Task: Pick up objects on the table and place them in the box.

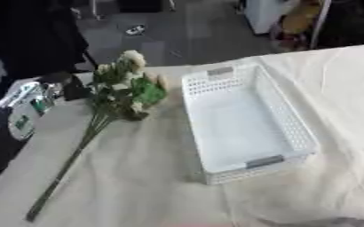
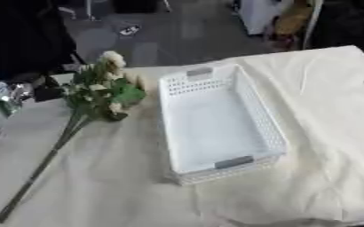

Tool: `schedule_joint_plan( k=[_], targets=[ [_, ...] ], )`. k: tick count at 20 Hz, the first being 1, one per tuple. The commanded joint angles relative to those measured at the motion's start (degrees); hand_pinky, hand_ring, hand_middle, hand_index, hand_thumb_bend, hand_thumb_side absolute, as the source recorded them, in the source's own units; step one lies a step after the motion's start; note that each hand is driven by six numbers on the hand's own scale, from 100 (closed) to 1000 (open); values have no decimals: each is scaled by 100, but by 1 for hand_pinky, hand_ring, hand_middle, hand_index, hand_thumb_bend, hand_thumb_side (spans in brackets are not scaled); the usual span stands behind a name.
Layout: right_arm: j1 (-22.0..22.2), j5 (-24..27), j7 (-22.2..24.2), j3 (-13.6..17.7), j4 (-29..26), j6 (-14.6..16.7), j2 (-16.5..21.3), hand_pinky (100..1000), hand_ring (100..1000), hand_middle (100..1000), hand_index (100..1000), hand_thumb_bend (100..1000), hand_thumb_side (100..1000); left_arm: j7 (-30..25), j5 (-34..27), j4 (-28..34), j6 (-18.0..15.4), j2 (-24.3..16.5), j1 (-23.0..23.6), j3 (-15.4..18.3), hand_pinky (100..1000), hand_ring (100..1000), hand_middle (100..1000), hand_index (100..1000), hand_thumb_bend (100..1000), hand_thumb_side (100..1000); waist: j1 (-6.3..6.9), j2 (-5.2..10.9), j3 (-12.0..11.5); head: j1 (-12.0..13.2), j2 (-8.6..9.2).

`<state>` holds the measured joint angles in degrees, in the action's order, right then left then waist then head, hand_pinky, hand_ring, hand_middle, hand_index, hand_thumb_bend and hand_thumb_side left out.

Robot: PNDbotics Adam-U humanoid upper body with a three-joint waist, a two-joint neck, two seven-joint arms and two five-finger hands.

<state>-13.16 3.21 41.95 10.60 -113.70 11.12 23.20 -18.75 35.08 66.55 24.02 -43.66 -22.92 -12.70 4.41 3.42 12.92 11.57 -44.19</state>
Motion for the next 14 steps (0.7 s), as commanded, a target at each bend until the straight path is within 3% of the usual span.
schedule_joint_plan(
  k=[1, 14],
  targets=[
    [-58, 30, 14, 3, -90, 17, 106, 706, 770, 836, 942, 100, 481, -27, -21, -110, -101, -34, -156, -58, 935, 857, 846, 883, 579, 995, -27, 23, 17, 53, 7],
    [-69, 40, 30, -9, -90, 21, 94, 706, 770, 836, 942, 100, 479, -242, 48, -272, -409, 220, -257, -322, 952, 864, 847, 887, 615, 1000, -30, 18, 24, 64, 7]
  ],
)
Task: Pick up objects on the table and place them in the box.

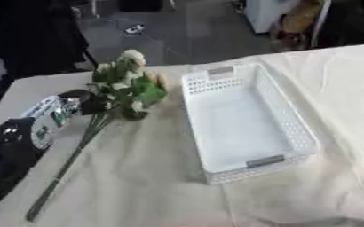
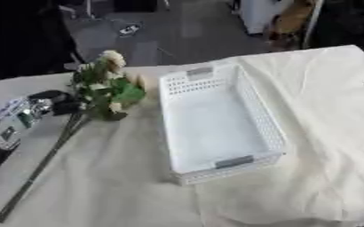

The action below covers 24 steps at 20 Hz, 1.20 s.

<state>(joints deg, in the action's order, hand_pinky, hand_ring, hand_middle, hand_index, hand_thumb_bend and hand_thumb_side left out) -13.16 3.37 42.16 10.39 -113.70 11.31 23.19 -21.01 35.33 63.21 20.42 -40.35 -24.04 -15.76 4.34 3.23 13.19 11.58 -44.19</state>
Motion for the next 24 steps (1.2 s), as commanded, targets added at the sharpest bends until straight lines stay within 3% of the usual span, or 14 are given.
schedule_joint_plan(
  k=[1, 4, 11, 13, 14, 15, 16, 17, 18, 21, 24],
  targets=[
    [-70, 25, 10, 12, -90, 3, 95, 706, 770, 836, 942, 100, 479, -26, 52, 58, -53, -103, -153, -24, 952, 864, 847, 887, 616, 1000, -23, 38, -2, 64, 7],
    [-72, 28, 11, 10, -90, 7, 93, 706, 770, 836, 942, 100, 478, -64, 138, 0, -73, -61, -178, -32, 957, 866, 846, 886, 726, 1000, -24, 37, -1, 64, 7],
    [-76, 30, 15, 6, -90, 8, 82, 706, 770, 837, 942, 100, 479, -141, 633, -367, -192, 154, -303, -61, 974, 868, 838, 879, 772, 1000, -30, 33, 6, 78, 7],
    [-79, 31, 18, 4, -90, 7, 79, 706, 770, 837, 942, 100, 478, -162, 917, -477, -265, 218, -342, -77, 964, 846, 816, 862, 759, 959, -30, 32, 8, 83, 7],
    [-80, 31, 18, 5, -90, 7, 78, 706, 770, 837, 942, 100, 478, -170, 1101, -518, -304, 242, -358, -79, 881, 777, 766, 823, 719, 777, -30, 32, 8, 83, 7],
    [-81, 31, 17, 6, -90, 6, 77, 706, 770, 837, 942, 100, 478, -173, 1356, -543, -342, 259, -375, -92, 872, 770, 760, 818, 719, 754, -30, 32, 10, 83, 7],
    [-82, 30, 17, 6, -90, 5, 77, 706, 770, 837, 942, 100, 478, -196, 1621, -563, -386, 276, -389, -96, 804, 719, 713, 788, 717, 600, -30, 32, 11, 81, 7],
    [-83, 31, 17, 6, -90, 5, 77, 706, 770, 837, 942, 100, 478, -236, 1888, -581, -431, 291, -402, -97, 796, 712, 704, 783, 715, 579, -30, 33, 12, 81, 7],
    [-83, 31, 15, 7, -90, 6, 77, 706, 770, 837, 941, 100, 478, -284, 2124, -605, -471, 308, -416, -82, 665, 595, 602, 711, 691, 385, -30, 33, 12, 80, 7],
    [-83, 29, 7, 14, -90, 5, 76, 706, 770, 837, 941, 100, 477, -379, 2638, -754, -502, 381, -461, 35, 533, 464, 500, 615, 609, 209, -34, 35, 7, 75, 7],
    [-82, 28, 1, 18, -90, 6, 76, 706, 770, 837, 941, 100, 478, -293, 2786, -935, -470, 448, -496, 162, 411, 340, 414, 520, 513, 145, -37, 34, 3, 67, 7]
  ],
)
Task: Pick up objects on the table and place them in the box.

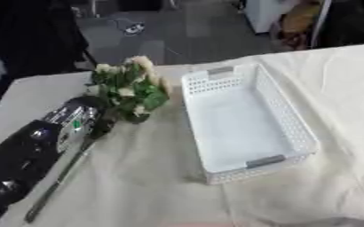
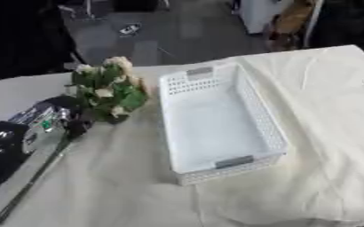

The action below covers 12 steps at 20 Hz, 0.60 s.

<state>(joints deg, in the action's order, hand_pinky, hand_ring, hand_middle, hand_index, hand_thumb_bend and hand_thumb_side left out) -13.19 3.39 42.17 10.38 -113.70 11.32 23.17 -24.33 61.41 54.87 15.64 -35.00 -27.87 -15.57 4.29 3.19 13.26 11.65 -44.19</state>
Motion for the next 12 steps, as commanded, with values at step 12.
schedule_joint_plan(
  k=[12],
  targets=[
    [-65, 9, -34, 51, -90, 2, 78, 707, 770, 837, 941, 100, 476, 2301, -2006, -92, 676, -12, 170, 759, 100, 100, 100, 151, 100, 373, -45, 26, -29, 10, 7]
  ],
)
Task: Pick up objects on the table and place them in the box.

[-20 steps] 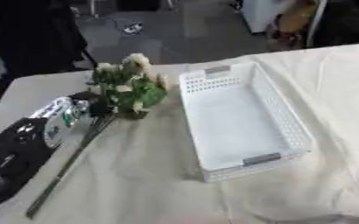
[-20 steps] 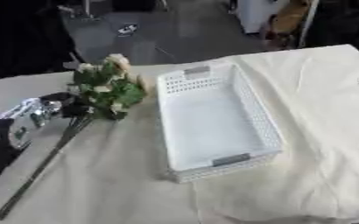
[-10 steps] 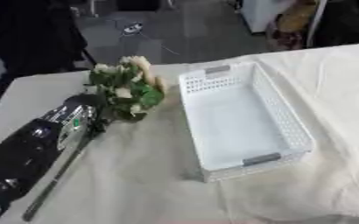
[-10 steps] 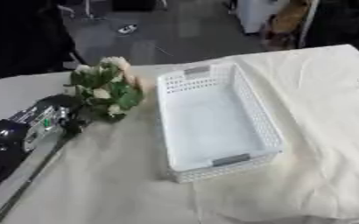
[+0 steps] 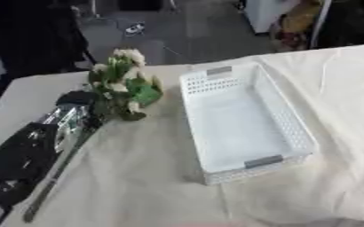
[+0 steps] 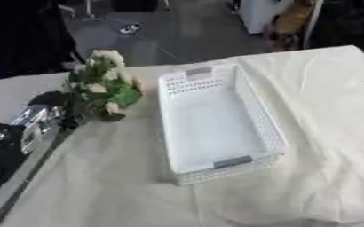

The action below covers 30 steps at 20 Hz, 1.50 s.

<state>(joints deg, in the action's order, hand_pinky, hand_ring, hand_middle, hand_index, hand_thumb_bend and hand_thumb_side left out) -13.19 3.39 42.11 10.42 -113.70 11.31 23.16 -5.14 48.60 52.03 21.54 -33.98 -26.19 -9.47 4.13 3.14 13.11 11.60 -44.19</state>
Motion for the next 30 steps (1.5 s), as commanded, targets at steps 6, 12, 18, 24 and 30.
schedule_joint_plan(
  k=[6, 12, 18, 24, 30],
  targets=[
    [-53, -3, -46, 62, -90, -3, 84, 707, 770, 837, 942, 100, 476, 864, -3881, 813, 236, -262, 310, 476, 100, 100, 100, 129, 100, 375, -27, 38, -30, -6, 8],
    [-47, -6, -47, 60, -90, -4, 98, 707, 770, 837, 942, 100, 475, 1548, -5891, 1120, 255, -639, 487, 359, 100, 100, 100, 129, 100, 375, -18, 48, -22, -18, 8],
    [-39, -10, -51, 65, -90, -1, 100, 707, 770, 837, 942, 100, 471, 1803, -6268, 1160, 297, -688, 577, 308, 100, 100, 100, 130, 100, 373, -26, 44, -23, -3, 8],
    [-39, -10, -52, 65, -90, 1, 99, 707, 770, 837, 942, 100, 473, 1856, -6213, 1153, 334, -720, 588, 284, 100, 100, 100, 132, 100, 374, -24, 43, -23, 3, 8],
    [-43, -10, -41, 56, -90, 1, 102, 707, 770, 838, 942, 100, 472, 1592, -3340, 1724, 553, -971, 600, 34, 602, 638, 722, 802, 431, 503, -16, 44, -8, 19, 8]
  ],
)
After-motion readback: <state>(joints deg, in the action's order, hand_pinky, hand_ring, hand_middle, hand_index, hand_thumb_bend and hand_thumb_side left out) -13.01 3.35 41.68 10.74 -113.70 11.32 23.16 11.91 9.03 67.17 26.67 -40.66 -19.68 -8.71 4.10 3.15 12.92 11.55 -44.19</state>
